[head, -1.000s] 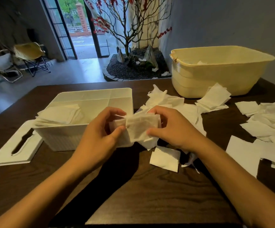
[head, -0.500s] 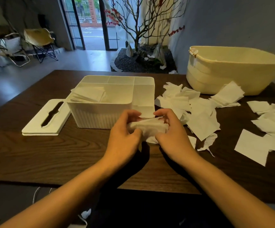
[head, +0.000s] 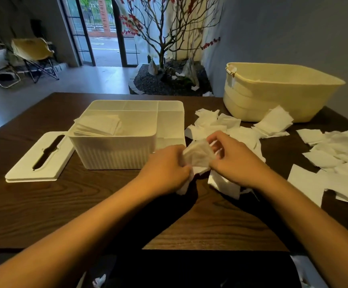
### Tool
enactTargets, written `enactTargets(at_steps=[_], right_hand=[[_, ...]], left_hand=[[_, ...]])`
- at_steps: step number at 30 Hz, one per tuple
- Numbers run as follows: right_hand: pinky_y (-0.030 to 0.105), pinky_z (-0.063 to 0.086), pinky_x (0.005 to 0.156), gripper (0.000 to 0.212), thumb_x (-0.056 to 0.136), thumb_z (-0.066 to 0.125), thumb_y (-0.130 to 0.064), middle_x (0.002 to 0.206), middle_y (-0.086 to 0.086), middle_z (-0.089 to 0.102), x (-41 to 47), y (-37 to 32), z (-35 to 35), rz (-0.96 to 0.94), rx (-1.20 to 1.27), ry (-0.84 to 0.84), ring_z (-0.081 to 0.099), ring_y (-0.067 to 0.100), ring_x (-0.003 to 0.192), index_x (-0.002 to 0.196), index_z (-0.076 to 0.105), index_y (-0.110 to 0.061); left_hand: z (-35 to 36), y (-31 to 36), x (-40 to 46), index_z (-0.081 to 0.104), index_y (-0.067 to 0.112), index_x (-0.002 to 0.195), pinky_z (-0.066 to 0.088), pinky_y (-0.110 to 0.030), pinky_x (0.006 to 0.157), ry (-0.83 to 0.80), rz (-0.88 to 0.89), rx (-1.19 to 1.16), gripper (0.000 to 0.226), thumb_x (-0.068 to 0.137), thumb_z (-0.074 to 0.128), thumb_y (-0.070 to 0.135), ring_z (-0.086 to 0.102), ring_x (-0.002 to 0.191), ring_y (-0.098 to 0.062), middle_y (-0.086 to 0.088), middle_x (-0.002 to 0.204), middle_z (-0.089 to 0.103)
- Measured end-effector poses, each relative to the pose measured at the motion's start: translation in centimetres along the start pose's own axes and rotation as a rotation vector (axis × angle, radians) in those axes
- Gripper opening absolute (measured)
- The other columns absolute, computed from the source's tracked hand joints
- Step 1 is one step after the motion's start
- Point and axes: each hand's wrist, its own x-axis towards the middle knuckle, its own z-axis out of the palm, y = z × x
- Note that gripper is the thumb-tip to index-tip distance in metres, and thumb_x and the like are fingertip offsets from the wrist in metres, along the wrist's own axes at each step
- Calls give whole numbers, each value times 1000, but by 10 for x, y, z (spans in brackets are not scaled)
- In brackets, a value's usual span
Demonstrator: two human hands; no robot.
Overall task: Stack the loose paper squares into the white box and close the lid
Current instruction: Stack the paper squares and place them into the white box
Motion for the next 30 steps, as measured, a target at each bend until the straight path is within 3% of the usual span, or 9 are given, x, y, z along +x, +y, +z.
enactTargets(at_steps=[2, 4, 7, 13, 18, 21, 24, 28, 30], right_hand=[[34, 52, 83, 26, 87, 69, -32, 104, -5, 62, 1, 8, -9, 76, -271, -156, 59, 14, 91, 108, 53, -30], [33, 52, 84, 37, 83, 72, -43, 106, -5, 60, 2, 16, -9, 122, -469, -289, 58, 14, 93, 113, 55, -28], [34, 55, 84, 35, 82, 76, -40, 102, -3, 64, 10, 22, -10, 154, -447, -335, 61, 16, 92, 108, 63, -21], [15, 43, 63, 10, 85, 75, -21, 72, -11, 61, 28, 37, -44, 40, -64, -367, 54, 4, 69, 92, 70, -15], [24, 42, 54, 22, 71, 83, -10, 75, 6, 62, 40, 64, -80, 79, 568, -163, 57, 18, 64, 89, 71, -17], [18, 48, 49, 19, 74, 69, -6, 70, 2, 67, 41, 72, -75, 131, 874, -31, 64, 10, 59, 91, 63, -11], [19, 51, 50, 9, 85, 66, -4, 71, 3, 70, 43, 75, -59, 229, 884, 18, 67, 10, 61, 89, 63, -11], [25, 59, 62, 14, 93, 62, -8, 93, 8, 76, 45, 72, -49, 300, 998, 119, 73, 15, 82, 103, 71, -13], [26, 58, 64, 18, 95, 60, -8, 97, 8, 76, 45, 72, -45, 318, 1007, 134, 74, 15, 85, 106, 72, -15]], left_hand=[[13, 0, -3, 56, 22, 104, 47, -33, 72, 74, 37, -54, 10, 95, 58, 24, 60, 88, -16, 5, 93, 63], [23, -1, -5, 51, 25, 108, 46, -35, 75, 124, 56, -105, 10, 98, 53, 24, 59, 91, -17, 6, 98, 62], [26, 4, -5, 50, 29, 114, 47, -35, 80, 193, 73, -220, 13, 102, 49, 27, 59, 92, -11, 10, 103, 62], [31, 24, 12, 51, 32, 125, 52, -35, 88, 290, 144, -473, 22, 104, 45, 27, 60, 97, -1, 16, 107, 64], [52, 26, 31, 48, 36, 128, 55, -38, 94, 258, 135, -594, 24, 106, 42, 28, 61, 104, 0, 18, 116, 64], [69, 29, 41, 51, 47, 119, 55, -44, 97, 184, 76, -761, 23, 104, 44, 31, 63, 108, -4, 19, 114, 66], [86, 31, 56, 52, 49, 120, 51, -48, 103, 124, 2, -898, 26, 100, 48, 32, 61, 118, -14, 12, 124, 65], [92, 28, 66, 47, 50, 120, 46, -31, 107, 119, 34, -912, 26, 107, 43, 28, 57, 117, 3, 22, 124, 61], [93, 23, 68, 49, 52, 121, 45, -34, 109, 132, 32, -944, 28, 107, 43, 29, 57, 119, 2, 23, 125, 61]])
